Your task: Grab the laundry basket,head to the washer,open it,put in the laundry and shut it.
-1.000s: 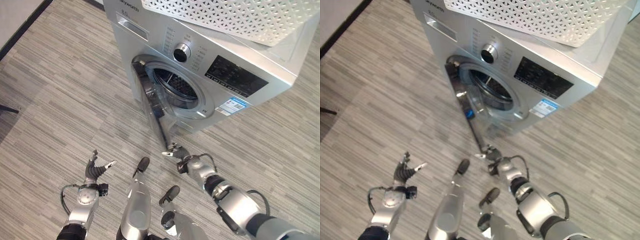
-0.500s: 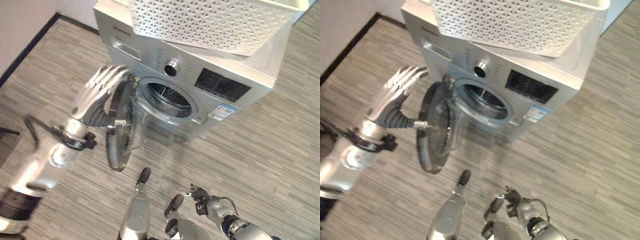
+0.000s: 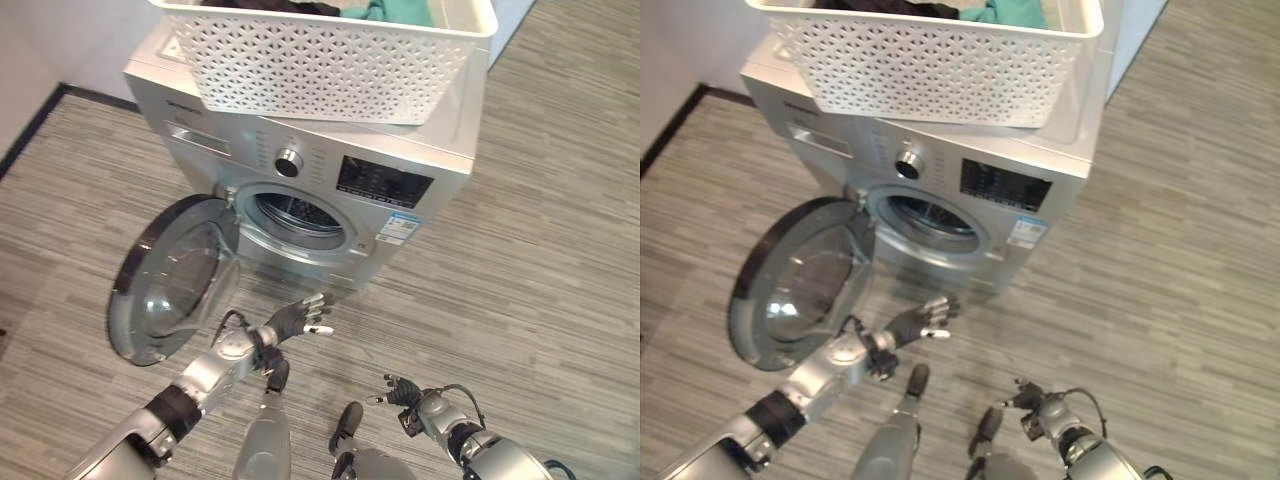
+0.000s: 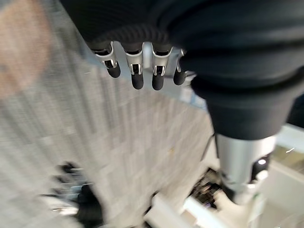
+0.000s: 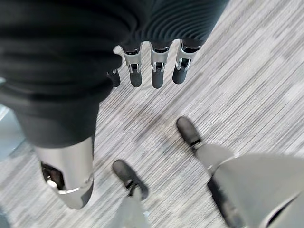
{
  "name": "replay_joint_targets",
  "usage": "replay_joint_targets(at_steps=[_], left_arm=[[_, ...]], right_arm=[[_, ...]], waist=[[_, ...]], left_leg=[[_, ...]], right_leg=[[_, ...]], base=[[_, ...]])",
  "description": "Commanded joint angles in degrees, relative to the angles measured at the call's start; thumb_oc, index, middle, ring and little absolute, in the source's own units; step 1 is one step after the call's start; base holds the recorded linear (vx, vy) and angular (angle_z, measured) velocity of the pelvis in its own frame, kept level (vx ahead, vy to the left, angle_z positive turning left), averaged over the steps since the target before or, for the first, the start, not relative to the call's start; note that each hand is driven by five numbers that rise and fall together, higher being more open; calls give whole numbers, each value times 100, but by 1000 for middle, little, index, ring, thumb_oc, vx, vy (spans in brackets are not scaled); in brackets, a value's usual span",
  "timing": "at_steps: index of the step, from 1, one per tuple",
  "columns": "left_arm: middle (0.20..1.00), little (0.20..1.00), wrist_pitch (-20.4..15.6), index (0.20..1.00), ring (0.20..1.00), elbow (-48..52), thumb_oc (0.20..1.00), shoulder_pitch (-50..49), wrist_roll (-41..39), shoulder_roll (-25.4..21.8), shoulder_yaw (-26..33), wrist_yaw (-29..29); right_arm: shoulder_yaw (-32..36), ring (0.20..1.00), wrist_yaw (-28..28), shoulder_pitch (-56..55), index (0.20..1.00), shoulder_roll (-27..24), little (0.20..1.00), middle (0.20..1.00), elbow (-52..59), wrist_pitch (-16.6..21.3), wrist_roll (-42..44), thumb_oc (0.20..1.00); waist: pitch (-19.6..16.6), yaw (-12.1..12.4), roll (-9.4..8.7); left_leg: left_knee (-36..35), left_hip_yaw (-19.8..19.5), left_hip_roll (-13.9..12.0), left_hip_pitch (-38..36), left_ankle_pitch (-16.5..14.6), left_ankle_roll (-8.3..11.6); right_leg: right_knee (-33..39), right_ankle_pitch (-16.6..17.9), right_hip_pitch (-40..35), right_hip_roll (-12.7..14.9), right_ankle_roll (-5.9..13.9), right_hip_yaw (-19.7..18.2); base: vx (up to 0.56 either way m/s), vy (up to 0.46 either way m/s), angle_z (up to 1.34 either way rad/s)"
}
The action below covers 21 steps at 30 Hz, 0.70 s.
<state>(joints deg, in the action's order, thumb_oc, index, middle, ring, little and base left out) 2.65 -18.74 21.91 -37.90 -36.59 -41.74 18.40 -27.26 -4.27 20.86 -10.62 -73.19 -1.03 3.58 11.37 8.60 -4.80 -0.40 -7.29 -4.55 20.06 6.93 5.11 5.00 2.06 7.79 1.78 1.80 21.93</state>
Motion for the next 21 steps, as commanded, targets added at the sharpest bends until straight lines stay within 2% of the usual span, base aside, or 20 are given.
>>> replay_joint_targets(at_steps=[1,3,5,7,9,11,12,13,14,16,21], left_arm=[[1000,1000,-227,1000,1000,-240,1000,237,1052,-479,-32,30],[1000,1000,-246,1000,1000,-1171,1000,377,2141,-166,184,-383],[1000,1000,-296,1000,1000,-2255,1000,718,3161,306,652,-1041],[1000,1000,-332,1000,1000,-3586,1000,1399,3629,745,958,-1663],[1000,1000,-396,1000,1000,-4250,1000,1938,3664,837,1115,-2077],[1000,1000,-430,1000,1000,-4446,1000,2296,3525,885,1133,-2230],[1000,1000,-476,1000,1000,-4361,1000,2507,3470,900,1169,-2343],[1000,1000,-475,1000,1000,-4358,1000,2504,3471,901,1171,-2343],[1000,1000,-473,1000,1000,-4336,1000,2520,3447,911,1259,-2412],[1000,1000,-550,1000,1000,-4220,1000,2380,3333,814,1457,-2513],[1000,1000,-618,1000,1000,-3646,1000,1690,3204,696,1785,-2478]], right_arm=[[-76,1000,-73,-154,1000,-137,1000,1000,73,-40,24,1000],[-47,1000,-11,-162,1000,-117,1000,1000,27,-50,127,1000],[-6,1000,71,-148,1000,-29,1000,1000,-6,-40,241,1000],[2,1000,174,-103,1000,24,1000,1000,36,-5,373,1000],[-2,1000,317,-94,1000,-26,1000,1000,123,69,522,1000],[58,1000,389,-127,1000,-153,1000,1000,221,110,658,1000],[190,1000,434,-224,1000,-375,1000,1000,315,139,765,1000],[189,1000,434,-227,1000,-378,1000,1000,319,138,765,1000],[231,1000,441,-259,1000,-404,1000,1000,319,130,786,1000],[325,1000,442,-287,1000,-431,1000,1000,333,124,782,1000],[1076,1000,529,-629,1000,-685,1000,1000,370,148,1016,1000]], waist=[[124,215,-99],[203,207,-160],[298,187,-230],[431,109,-277],[590,19,-303],[711,-96,-297],[763,-277,-218],[760,-273,-216],[770,-316,-190],[763,-382,-186],[703,-447,-241]], left_leg=[[-460,74,-534,-333,-197,111],[-460,74,-567,-345,-177,104],[-423,55,-575,-319,-174,112],[-378,64,-589,-273,-162,132],[-185,106,-558,-106,-190,148],[290,328,-436,240,-308,94],[789,1127,-426,434,-627,50],[806,1132,-428,442,-639,48],[951,1353,-465,481,-684,41],[1113,1408,-443,500,-827,-22],[1748,1364,-302,658,-1284,-201]], right_leg=[[-34,-23,14,819,841,-125],[-54,-55,21,791,813,-164],[-70,-80,45,770,781,-203],[-120,-101,89,758,751,-231],[-162,-98,134,783,734,-234],[-200,-37,198,891,735,-174],[-206,-24,171,979,771,-125],[-207,-23,175,980,773,-131],[-219,-1,220,991,762,-128],[-260,47,265,984,769,-228],[-599,13,277,1259,812,-337]], base=[[13,-26,-23],[-3,-19,-16],[-19,-10,1],[-59,-13,2],[-82,-5,12],[-87,37,23],[-37,54,33],[-30,97,50],[-38,121,58],[-30,191,21],[20,158,-16]])
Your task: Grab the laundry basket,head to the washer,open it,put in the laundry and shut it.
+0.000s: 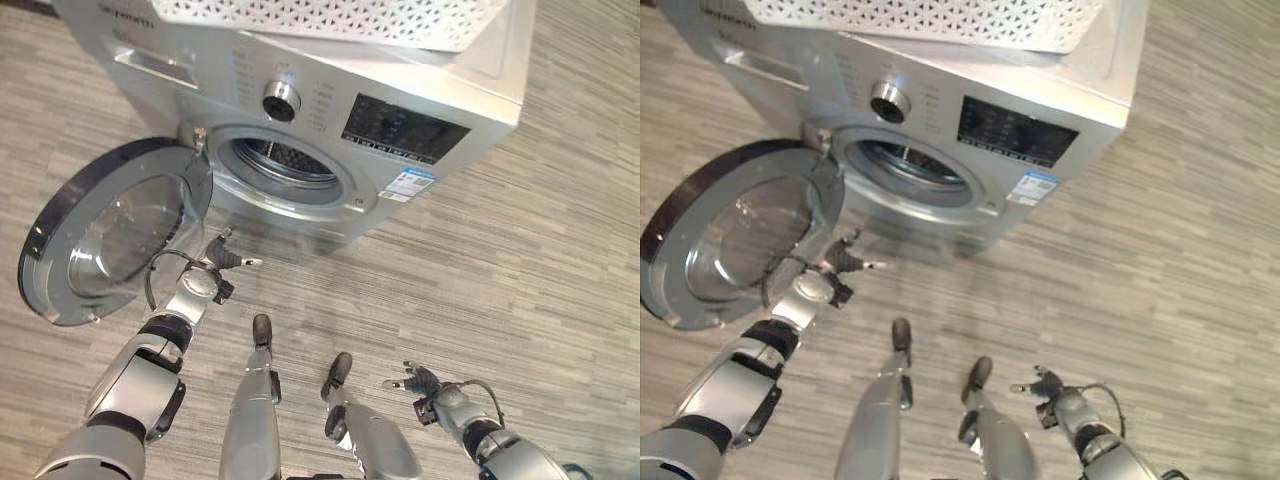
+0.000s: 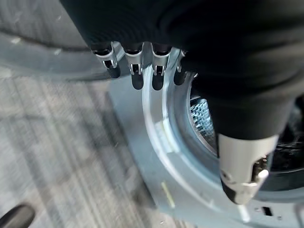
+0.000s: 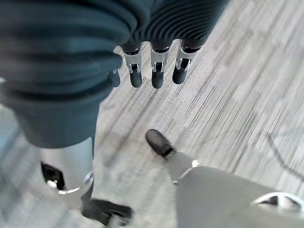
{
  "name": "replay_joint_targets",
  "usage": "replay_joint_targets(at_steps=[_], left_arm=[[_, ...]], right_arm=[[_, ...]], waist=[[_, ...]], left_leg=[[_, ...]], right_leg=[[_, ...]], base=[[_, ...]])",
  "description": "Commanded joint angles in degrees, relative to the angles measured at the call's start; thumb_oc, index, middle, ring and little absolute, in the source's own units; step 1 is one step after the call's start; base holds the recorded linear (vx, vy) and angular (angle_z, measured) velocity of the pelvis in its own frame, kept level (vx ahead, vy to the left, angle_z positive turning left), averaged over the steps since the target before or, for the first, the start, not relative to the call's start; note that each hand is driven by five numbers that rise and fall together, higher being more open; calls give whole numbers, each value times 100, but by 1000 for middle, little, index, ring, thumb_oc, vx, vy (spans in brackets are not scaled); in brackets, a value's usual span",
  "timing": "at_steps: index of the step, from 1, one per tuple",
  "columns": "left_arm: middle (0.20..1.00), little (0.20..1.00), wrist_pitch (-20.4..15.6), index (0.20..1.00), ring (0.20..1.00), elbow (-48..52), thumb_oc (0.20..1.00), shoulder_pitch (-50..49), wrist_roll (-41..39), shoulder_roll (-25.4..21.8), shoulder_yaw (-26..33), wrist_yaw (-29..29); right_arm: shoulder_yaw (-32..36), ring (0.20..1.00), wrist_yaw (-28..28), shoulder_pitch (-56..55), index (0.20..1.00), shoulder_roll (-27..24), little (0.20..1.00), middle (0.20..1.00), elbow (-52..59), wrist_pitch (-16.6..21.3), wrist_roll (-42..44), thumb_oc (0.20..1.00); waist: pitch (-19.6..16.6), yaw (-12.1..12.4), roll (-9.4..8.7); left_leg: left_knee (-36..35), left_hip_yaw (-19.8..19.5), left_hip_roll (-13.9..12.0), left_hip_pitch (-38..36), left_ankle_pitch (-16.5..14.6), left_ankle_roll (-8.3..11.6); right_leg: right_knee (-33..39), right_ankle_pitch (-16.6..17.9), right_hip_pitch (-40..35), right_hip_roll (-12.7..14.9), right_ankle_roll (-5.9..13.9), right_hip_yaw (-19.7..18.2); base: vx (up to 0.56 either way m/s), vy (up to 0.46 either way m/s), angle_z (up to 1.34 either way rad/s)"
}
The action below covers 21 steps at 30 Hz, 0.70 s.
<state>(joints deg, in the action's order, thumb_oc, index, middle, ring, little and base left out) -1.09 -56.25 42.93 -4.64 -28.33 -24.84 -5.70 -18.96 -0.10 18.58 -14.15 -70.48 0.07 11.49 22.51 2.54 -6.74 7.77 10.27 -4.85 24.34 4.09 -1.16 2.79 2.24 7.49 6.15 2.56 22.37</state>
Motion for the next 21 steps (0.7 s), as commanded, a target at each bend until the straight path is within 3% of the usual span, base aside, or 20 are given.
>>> replay_joint_targets(at_steps=[1,8,9,10,12,14,18,21], left_arm=[[1000,1000,-253,1000,1000,309,1000,-624,-140,-159,182,-35],[1000,1000,-216,1000,1000,2251,1000,-3009,-346,-343,1204,357],[1000,1000,-204,1000,1000,2557,1000,-3600,-410,-280,1503,457],[1000,1000,-194,1000,1000,2573,1000,-3630,-408,-280,1503,461],[1000,1000,-148,1000,1000,2718,1000,-4030,-526,-192,1678,560],[1000,1000,-148,1000,1000,2764,1000,-4257,-682,-25,1797,590],[1000,1000,-150,1000,1000,2603,1000,-4341,-839,259,1758,592],[1000,1000,-135,1000,1000,2367,1000,-4276,-702,388,1612,526]], right_arm=[[509,1000,152,-490,1000,-409,1000,1000,151,49,332,1000],[2837,1000,588,-1356,1000,-1116,1000,1000,1143,237,1350,1000],[3330,1000,762,-1702,1000,-1249,1000,1000,1876,284,1303,1000],[3331,1000,771,-1738,1000,-1241,1000,1000,1908,265,1294,1000],[3894,1000,1002,-1906,1000,-1431,1000,1000,2374,319,1382,1000],[4302,1000,1228,-2037,1000,-1591,1000,1000,2932,359,1279,1000],[4755,1000,1748,-2055,1000,-1912,1000,1000,4088,540,950,1000],[5081,1000,2122,-1835,1000,-2262,1000,1000,5170,746,803,1000]], waist=[[-428,141,-40],[-691,-110,145],[-729,-192,206],[-750,-175,214],[-887,-244,279],[-1036,-313,379],[-1257,-488,565],[-1361,-635,546]], left_leg=[[1030,-389,-240,243,-1081,395],[921,-416,147,-590,-1540,-16],[774,-333,247,-890,-1475,-201],[749,-391,246,-982,-1611,-174],[455,-282,358,-1315,-1493,-291],[204,-324,423,-1564,-1470,-344],[-76,-428,521,-1929,-1489,-398],[15,-578,674,-2153,-1675,-440]], right_leg=[[-469,-30,299,885,745,-383],[-1590,-34,188,1227,811,-653],[-1998,144,266,1256,767,-766],[-2046,46,223,1238,834,-839],[-2207,400,255,1295,846,-901],[-2192,551,292,1240,899,-1062],[-1687,508,479,960,954,-1596],[-830,749,623,861,1023,-2235]], base=[[53,197,-5],[147,214,-6],[165,201,-8],[102,190,-12],[138,127,-3],[180,98,1],[164,51,0],[204,-24,20]])
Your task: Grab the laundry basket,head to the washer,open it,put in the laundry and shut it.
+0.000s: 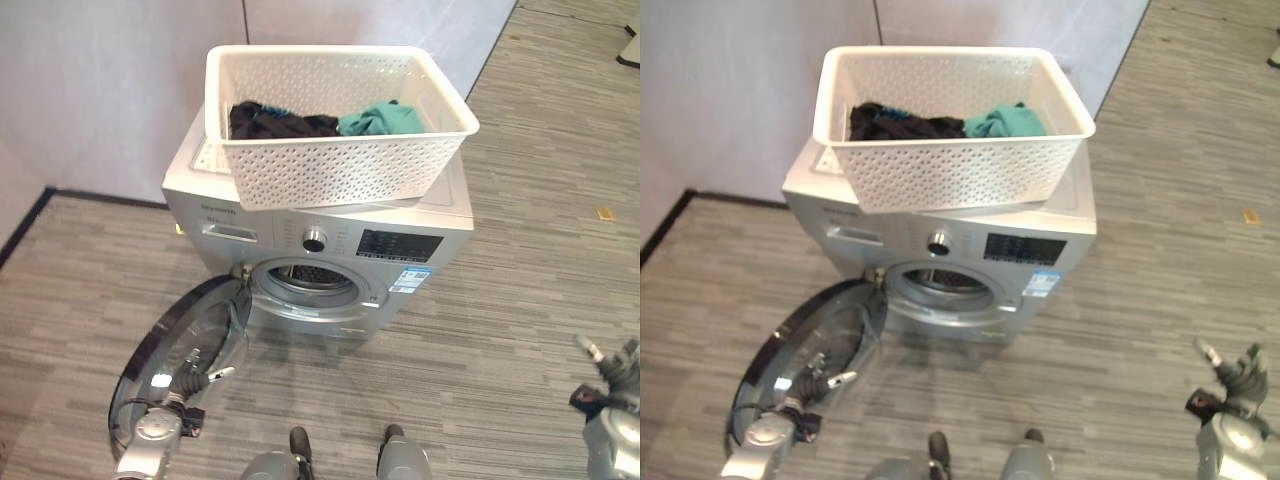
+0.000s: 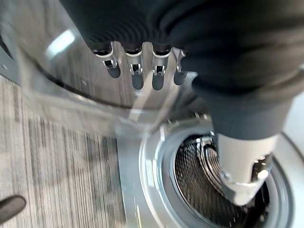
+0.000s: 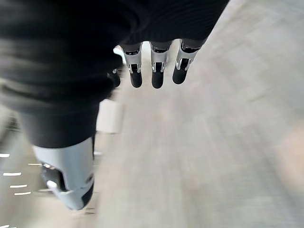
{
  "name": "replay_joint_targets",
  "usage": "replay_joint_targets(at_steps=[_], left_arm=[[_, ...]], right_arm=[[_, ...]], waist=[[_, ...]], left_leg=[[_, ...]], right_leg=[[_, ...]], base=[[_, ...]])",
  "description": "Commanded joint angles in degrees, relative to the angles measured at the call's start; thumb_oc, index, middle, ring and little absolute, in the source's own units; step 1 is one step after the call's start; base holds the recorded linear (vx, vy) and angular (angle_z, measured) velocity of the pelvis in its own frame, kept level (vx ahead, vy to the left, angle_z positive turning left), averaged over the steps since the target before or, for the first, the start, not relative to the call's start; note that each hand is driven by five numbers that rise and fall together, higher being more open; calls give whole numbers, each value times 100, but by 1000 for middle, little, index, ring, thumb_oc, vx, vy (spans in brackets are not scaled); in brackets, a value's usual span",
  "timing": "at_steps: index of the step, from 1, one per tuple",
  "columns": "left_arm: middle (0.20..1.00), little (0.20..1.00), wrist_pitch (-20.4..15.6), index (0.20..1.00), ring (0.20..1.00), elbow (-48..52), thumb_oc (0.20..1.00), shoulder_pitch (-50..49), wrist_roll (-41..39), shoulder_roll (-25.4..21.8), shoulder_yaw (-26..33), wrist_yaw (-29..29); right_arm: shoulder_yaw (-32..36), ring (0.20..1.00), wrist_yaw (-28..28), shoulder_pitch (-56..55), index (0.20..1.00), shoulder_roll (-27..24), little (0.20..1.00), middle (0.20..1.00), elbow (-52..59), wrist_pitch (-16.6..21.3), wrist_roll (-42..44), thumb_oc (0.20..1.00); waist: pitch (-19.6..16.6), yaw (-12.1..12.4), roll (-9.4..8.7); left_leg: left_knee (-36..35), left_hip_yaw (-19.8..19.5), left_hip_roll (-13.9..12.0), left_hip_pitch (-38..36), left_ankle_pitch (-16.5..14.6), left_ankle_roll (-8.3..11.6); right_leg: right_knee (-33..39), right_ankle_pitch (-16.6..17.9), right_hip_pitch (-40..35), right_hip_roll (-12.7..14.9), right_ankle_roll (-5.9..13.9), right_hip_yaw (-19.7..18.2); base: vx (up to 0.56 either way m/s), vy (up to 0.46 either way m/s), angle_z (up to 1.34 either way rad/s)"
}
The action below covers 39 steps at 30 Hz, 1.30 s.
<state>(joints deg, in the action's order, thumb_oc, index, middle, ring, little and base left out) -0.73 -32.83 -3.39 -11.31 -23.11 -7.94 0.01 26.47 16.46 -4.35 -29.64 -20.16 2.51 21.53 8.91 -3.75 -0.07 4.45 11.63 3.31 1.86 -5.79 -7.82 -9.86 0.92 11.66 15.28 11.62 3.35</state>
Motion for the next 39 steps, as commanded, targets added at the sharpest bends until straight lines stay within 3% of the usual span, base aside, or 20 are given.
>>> replay_joint_targets(at_steps=[1,9,12,15,17,19,20,21,22,23,25,26,28,30,35,39], left_arm=[[1000,1000,-162,1000,1000,-44,1000,389,11,-115,-109,-65],[1000,1000,-125,1000,1000,-102,1000,387,-67,-18,-323,-103],[1000,1000,-101,1000,1000,-168,1000,276,-246,82,-400,-114],[1000,1000,-120,1000,1000,-247,1000,220,-375,118,-394,-171],[1000,1000,-161,1000,1000,-281,1000,45,-575,105,-378,-209],[1000,1000,-144,1000,1000,-307,1000,-45,-710,75,-410,-168],[1000,1000,-144,1000,1000,-307,1000,-45,-710,75,-410,-168],[1000,1000,-160,1000,1000,-322,1000,-118,-804,-17,-488,-96],[1000,1000,-147,1000,1000,-338,1000,-130,-845,-74,-568,-95],[1000,1000,-136,1000,1000,-378,1000,-127,-857,-92,-619,-63],[1000,1000,-151,1000,1000,-563,1000,-111,-921,-10,-765,28],[1000,1000,-153,1000,1000,-565,1000,-111,-920,31,-744,28],[1000,1000,-152,1000,1000,-692,1000,-65,-973,73,-883,94],[1000,1000,-172,1000,1000,-1012,1000,109,-943,134,-1043,103],[1000,1000,-205,1000,1000,-1128,1000,218,-953,130,-1084,41],[1000,1000,-190,1000,1000,-1200,1000,226,-952,137,-1083,38]], right_arm=[[582,1000,520,545,1000,-784,1000,1000,396,551,-226,1000],[385,1000,526,1496,1000,-1906,1000,1000,1854,752,-216,1000],[91,1000,296,1962,1000,-2675,1000,1000,2040,672,-77,1000],[-305,1000,126,2366,1000,-3157,1000,1000,1838,590,62,1000],[-1206,1000,-101,3180,1000,-3695,1000,1000,1310,464,124,1000],[-1952,1000,-381,3721,1000,-3929,1000,1000,876,215,126,1000],[-1952,1000,-381,3721,1000,-3929,1000,1000,876,215,126,1000],[-3333,1000,-901,4854,1000,-4243,1000,1000,102,-43,283,1000],[-3769,1000,-978,5259,1000,-4325,1000,1000,-78,-161,228,1000],[-4318,1000,-1129,5740,1000,-4298,1000,1000,-374,-239,158,1000],[-6168,1000,-1549,7447,1000,-3886,1000,1000,-1383,-343,4,1000],[-6297,1000,-1553,7581,1000,-3866,1000,1000,-1433,-333,19,1000],[-7097,1000,-1722,8359,1000,-3276,1000,1000,-2302,-326,-311,1000],[-7416,1000,-1790,8801,1000,-2457,1000,1000,-3332,-329,-682,1000],[-7506,1000,-1879,8953,1000,-1783,1000,1000,-3846,-335,-916,1000],[-7616,1000,-1984,8959,1000,-1606,1000,1000,-3849,-341,-988,1000]], waist=[[-40,-5,-144],[-197,27,-315],[-415,183,-574],[-437,264,-667],[-523,409,-720],[-580,509,-798],[-580,509,-798],[-631,579,-884],[-655,626,-949],[-661,658,-987],[-660,711,-1002],[-656,685,-963],[-645,785,-961],[-636,934,-991],[-605,1116,-1017],[-545,1200,-1039]], left_leg=[[390,-749,-122,59,-738,224],[674,-1035,-46,-138,-954,292],[786,-1294,-60,-255,-1066,416],[805,-1419,-216,-323,-1052,513],[656,-1423,-478,-499,-998,659],[483,-1451,-657,-608,-903,751],[483,-1451,-657,-608,-903,751],[267,-1473,-880,-694,-770,870],[226,-1469,-942,-703,-741,899],[184,-1475,-991,-714,-708,925],[106,-1476,-1120,-733,-610,1010],[102,-1478,-1122,-735,-609,1011],[57,-1510,-1187,-722,-548,1060],[-9,-1587,-1219,-636,-438,1110],[-126,-1783,-1271,-446,-278,1193],[-154,-1848,-1285,-350,-212,1226]], right_leg=[[575,972,210,-37,144,-386],[837,1261,87,-71,300,-439],[863,936,-208,-216,266,-518],[697,789,-225,-353,221,-500],[648,650,-303,-447,126,-255],[706,543,-401,-538,75,-126],[706,543,-401,-538,75,-126],[770,407,-494,-659,-48,-22],[797,386,-513,-694,-79,12],[819,374,-527,-725,-100,23],[886,289,-598,-805,-177,126],[887,290,-601,-807,-178,128],[941,251,-662,-840,-220,214],[996,193,-685,-861,-269,322],[1088,142,-703,-868,-343,545],[1107,122,-705,-874,-367,652]], base=[[155,-49,31],[114,-83,30],[152,-138,23],[98,-188,37],[107,-218,5],[75,-162,6],[81,-203,4],[75,-179,1],[89,-214,3],[49,-110,4],[47,-112,11],[47,-87,12],[44,-68,12],[47,-70,19],[29,-56,30],[12,-42,27]])
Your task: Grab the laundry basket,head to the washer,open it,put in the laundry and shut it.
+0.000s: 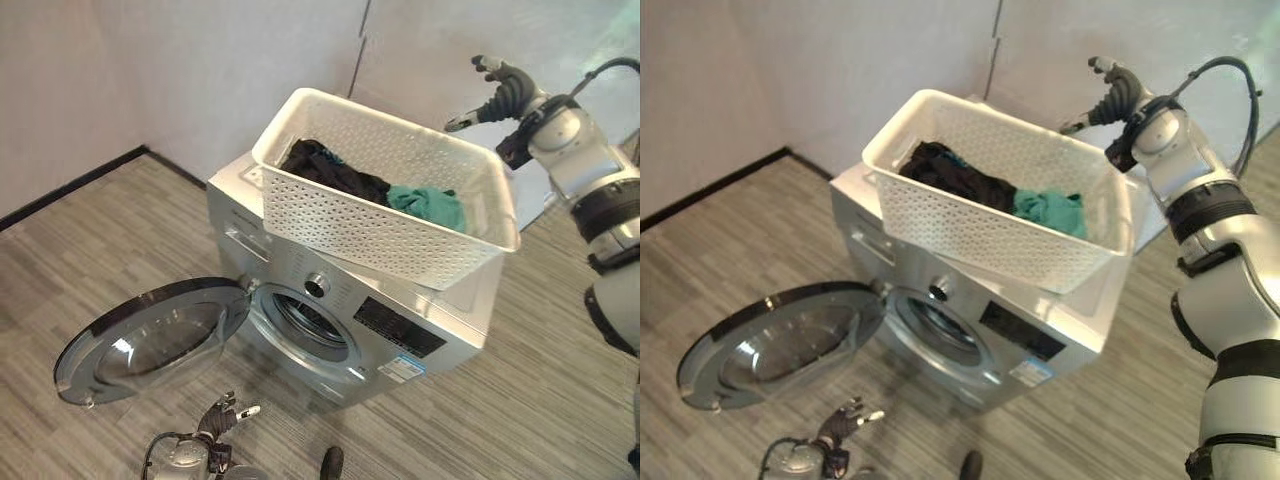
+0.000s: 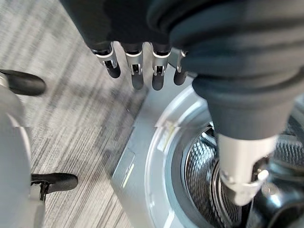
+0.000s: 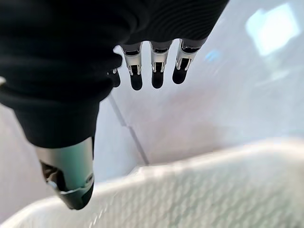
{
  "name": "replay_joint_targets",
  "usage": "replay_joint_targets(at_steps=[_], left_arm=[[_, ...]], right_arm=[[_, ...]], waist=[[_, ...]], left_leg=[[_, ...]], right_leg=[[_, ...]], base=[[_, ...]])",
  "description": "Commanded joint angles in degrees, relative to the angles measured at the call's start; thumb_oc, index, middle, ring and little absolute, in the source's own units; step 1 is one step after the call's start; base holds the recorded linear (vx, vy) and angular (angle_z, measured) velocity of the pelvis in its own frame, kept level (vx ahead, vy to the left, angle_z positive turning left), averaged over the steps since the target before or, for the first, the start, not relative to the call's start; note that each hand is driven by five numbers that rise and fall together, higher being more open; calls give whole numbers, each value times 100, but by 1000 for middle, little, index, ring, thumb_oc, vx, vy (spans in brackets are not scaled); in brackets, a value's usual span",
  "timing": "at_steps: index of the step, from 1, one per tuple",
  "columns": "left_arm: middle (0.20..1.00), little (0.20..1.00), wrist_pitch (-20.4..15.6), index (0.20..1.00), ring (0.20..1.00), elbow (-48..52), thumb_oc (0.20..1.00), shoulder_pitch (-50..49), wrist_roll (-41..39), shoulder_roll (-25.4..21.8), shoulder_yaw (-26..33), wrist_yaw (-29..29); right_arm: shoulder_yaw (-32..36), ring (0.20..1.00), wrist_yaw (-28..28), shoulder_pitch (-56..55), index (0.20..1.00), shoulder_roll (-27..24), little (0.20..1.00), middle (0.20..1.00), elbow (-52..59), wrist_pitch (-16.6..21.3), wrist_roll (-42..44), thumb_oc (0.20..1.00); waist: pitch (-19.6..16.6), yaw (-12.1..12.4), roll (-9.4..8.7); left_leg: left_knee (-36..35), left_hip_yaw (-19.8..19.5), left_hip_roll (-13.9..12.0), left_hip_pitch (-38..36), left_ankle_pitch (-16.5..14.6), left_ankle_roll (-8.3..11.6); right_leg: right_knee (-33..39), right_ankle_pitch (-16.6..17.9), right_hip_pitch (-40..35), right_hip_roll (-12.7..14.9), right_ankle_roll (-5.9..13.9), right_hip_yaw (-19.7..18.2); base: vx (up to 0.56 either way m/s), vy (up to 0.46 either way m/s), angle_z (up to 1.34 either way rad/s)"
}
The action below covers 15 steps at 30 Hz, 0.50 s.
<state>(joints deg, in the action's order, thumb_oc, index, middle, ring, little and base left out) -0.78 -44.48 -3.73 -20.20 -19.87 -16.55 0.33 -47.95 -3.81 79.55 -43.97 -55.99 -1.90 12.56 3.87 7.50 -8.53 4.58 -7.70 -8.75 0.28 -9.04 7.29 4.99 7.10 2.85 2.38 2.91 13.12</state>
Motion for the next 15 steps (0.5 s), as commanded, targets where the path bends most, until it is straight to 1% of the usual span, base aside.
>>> replay_joint_targets(at_steps=[1,4,6,9,14,15], left_arm=[[1000,1000,-178,1000,1000,-44,1000,257,-68,-189,-222,12],[1000,1000,-157,1000,1000,-124,1000,280,-61,-180,-246,28],[1000,1000,-161,1000,1000,-270,1000,345,-12,-158,-291,23],[1000,1000,-161,1000,1000,-383,1000,409,-13,-140,-296,17],[1000,1000,-157,1000,1000,-479,1000,426,67,-127,-274,55],[1000,1000,-158,1000,1000,-481,1000,427,67,-126,-275,55]], right_arm=[[-207,1000,-7,560,1000,-148,1000,1000,-204,98,-81,1000],[-331,1000,-138,521,1000,-67,1000,1000,37,126,33,1000],[-372,1000,-201,500,1000,52,1000,1000,218,174,259,1000],[-618,1000,-289,621,1000,73,1000,1000,515,194,257,1000],[-1031,1000,-443,723,1000,-252,1000,1000,1404,227,285,1000],[-1031,1000,-443,724,1000,-255,1000,1000,1407,225,285,1000]], waist=[[-33,82,-200],[22,132,-230],[56,167,-278],[58,167,-349],[40,54,-497],[42,57,-496]], left_leg=[[-180,62,-81,-159,134,-272],[-201,18,-124,-86,178,-242],[-221,11,-155,-63,206,-226],[-268,39,-201,-72,234,-205],[-317,106,-274,-118,232,-185],[-319,108,-275,-121,232,-185]], right_leg=[[-365,-501,183,410,497,-297],[-343,-522,179,388,476,-212],[-324,-525,175,356,469,-181],[-301,-538,151,325,464,-172],[-300,-554,116,275,454,-212],[-300,-554,115,274,454,-214]], base=[[1,-41,6],[1,-44,12],[1,-52,12],[4,-11,0],[0,0,0],[-7,5,-3]])
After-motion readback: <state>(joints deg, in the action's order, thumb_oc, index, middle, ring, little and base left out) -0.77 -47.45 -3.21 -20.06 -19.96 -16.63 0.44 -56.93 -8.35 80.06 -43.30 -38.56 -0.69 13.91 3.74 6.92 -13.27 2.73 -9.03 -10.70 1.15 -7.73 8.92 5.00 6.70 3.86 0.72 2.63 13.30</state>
